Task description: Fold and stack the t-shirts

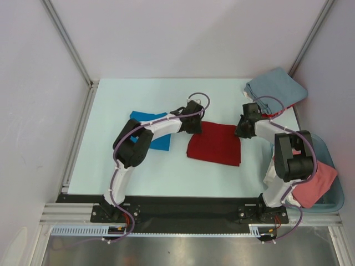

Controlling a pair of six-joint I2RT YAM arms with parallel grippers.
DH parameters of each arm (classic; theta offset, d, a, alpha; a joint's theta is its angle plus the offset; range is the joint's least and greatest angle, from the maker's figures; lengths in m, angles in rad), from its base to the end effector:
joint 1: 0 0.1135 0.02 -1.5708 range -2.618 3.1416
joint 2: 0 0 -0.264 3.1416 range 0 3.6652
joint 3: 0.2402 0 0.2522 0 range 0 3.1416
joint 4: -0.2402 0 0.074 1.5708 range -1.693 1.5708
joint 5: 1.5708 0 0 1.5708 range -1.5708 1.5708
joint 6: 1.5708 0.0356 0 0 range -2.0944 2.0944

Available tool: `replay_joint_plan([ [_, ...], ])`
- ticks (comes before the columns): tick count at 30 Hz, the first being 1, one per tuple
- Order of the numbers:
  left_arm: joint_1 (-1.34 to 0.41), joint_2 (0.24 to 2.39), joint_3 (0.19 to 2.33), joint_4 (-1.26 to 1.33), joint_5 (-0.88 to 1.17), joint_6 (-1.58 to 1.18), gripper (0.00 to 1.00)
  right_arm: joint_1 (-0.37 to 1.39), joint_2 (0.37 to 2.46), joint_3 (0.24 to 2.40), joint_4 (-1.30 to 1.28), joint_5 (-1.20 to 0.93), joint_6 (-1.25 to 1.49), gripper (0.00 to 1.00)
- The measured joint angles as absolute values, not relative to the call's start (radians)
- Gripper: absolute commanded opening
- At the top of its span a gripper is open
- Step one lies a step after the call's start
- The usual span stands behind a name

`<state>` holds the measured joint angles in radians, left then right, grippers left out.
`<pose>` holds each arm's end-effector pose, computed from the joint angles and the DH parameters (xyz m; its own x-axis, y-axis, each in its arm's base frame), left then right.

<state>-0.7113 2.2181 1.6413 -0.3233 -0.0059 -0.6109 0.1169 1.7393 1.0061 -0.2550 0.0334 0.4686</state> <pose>0.3678 -0.3167 0.1549 -0.8590 -0.0170 -0.5118 0.1921 0.9158 -0.3527 0.3445 0.0393 0.1629 -0.7843 0.3624 -0.5035 0.2869 0.9315 0.2236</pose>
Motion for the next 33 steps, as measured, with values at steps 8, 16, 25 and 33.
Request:
replay_joint_plan([
  [8, -0.748, 2.035, 1.454, -0.315, -0.135, -0.594, 0.0, 0.258, 1.537, 0.941, -0.254, 0.1, 0.462, 0.0],
  [16, -0.759, 1.783, 1.279, -0.293, -0.156, -0.594, 0.0, 0.292, 1.383, 0.879, -0.259, 0.088, 0.47, 0.0],
  [25, -0.759, 1.616, 1.163, -0.345, -0.195, -0.593, 0.0, 0.419, 1.298, 0.876, -0.282, 0.072, 0.502, 0.0],
  [33, -0.684, 1.436, 1.087, -0.44, -0.212, -0.575, 0.0, 0.592, 1.353, 0.989, -0.31, 0.091, 0.536, 0.0],
])
